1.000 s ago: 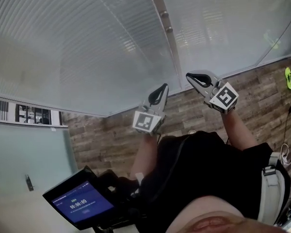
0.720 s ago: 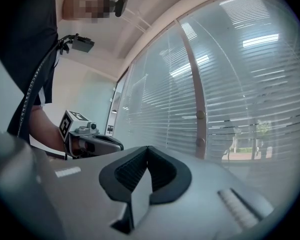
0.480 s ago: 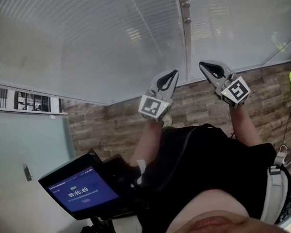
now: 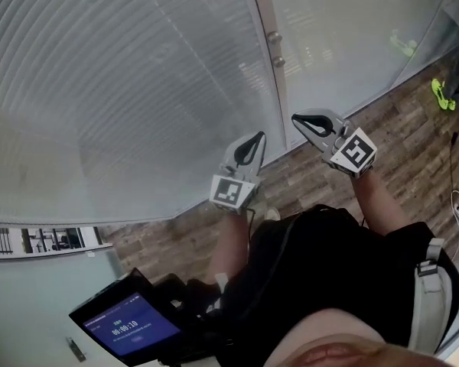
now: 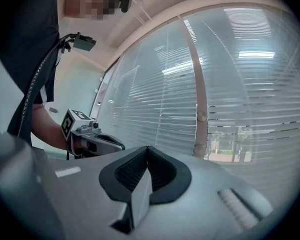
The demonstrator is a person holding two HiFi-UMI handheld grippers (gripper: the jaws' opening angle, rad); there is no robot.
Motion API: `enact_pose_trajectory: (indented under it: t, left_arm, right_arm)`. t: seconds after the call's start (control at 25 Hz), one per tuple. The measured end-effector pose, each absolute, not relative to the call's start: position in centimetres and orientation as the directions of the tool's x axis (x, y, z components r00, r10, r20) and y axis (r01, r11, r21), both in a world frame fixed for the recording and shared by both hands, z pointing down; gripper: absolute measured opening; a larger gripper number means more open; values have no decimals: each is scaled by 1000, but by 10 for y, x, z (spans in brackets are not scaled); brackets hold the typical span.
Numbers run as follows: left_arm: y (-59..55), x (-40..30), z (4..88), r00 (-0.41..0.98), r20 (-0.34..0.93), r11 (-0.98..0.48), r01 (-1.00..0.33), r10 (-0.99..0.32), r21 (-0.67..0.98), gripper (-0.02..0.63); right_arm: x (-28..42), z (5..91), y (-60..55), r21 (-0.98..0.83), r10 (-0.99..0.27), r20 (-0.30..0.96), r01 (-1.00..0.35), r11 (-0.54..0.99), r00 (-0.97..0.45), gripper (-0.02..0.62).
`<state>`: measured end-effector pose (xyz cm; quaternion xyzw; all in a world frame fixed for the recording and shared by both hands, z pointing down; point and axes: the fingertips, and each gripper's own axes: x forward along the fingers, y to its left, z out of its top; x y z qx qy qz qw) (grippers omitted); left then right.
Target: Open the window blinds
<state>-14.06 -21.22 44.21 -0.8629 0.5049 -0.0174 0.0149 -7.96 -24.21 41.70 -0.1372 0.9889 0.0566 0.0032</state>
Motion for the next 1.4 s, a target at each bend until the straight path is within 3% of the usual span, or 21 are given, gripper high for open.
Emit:
enact_pose_trajectory:
  t: [0.36,0.64,1.4]
  left_arm:
    - [-237,-171,437,626,16,-626,-778,-780,-52,3]
    - [-226,-170,435,665,4,-664,-745,-747,-71,3]
    - [-249,-164,430,518,6,-518,-854,-855,-42,3]
  right_arm:
    - [-92,414,-266,123,-460,-16,-458,880,-888,6]
    - [-78,411,-258,154,-529,-30,-527,836,-848,6]
    - [-69,404,-314,233,-436,33,-417,879,-900,6]
